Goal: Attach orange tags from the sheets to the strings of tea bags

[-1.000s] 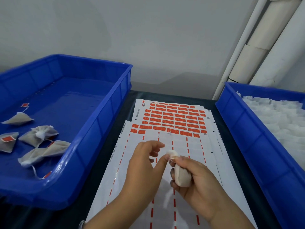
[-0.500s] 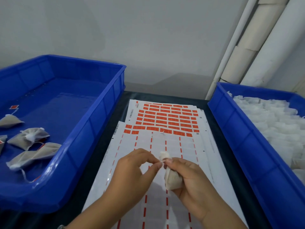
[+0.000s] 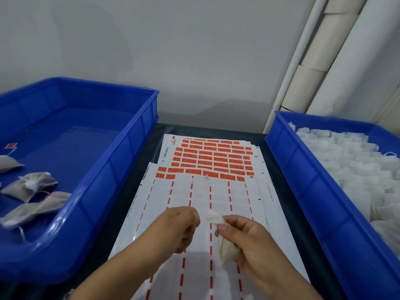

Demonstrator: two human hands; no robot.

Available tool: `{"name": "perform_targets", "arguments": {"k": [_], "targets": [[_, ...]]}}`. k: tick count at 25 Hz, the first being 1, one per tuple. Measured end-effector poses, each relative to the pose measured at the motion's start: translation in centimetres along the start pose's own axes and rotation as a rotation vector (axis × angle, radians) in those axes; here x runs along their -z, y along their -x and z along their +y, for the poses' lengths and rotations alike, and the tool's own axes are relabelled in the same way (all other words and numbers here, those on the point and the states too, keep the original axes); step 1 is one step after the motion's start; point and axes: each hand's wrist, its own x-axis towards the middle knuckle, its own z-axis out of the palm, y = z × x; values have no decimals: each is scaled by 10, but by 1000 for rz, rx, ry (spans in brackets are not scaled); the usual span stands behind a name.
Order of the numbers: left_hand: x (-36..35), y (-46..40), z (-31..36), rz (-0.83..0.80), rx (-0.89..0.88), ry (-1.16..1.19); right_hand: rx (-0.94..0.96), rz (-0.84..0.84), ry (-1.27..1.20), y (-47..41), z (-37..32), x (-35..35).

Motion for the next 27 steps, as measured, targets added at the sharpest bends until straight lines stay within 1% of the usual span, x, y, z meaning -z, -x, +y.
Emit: {"name": "perform_targets", "arguments": {"k": [3,4,5,6,7,8,10,11,12,14,17,19,21,23,24,27], "targets": [[10,4,12,34,48,481,34,-80,111,3,3,6],[13,4,15,35,51,603,56,-102,155,4,3,6],[15,4,17,31,41,678,82,-122,193,4,2,6],[14,4,20,22,19,697,114,-140,249,3,0,6],[12,3,21,14,-15,654,143,-178,316,3,-3,6],[9,3,22,13,-56,560,163,-244,377,2,-7,7],[3,2,25,9,-136,318,177,-409,408,0,-14,5],[1,2,26,13,-161,213,191,-450,401,-3,-17,2],[0,0,26,28,-176,132,209,-450,387,-6,-18,-2],[2,-3,27,86,-196,40,228,-387,286,-16,-18,-10],[14,-20,27,222,-192,25,217,-277,59,-34,-21,-20],[24,-39,26,340,-179,45,212,-178,28,-47,-26,-23],[35,-64,23,489,-191,4,188,-112,-14,-60,-32,-26],[47,-93,15,644,-167,-157,162,-43,-25,-73,-38,-29],[53,-105,10,688,-119,-293,148,-11,-13,-80,-41,-31],[60,-136,-13,721,77,-704,75,66,57,-101,-48,-35]]}}
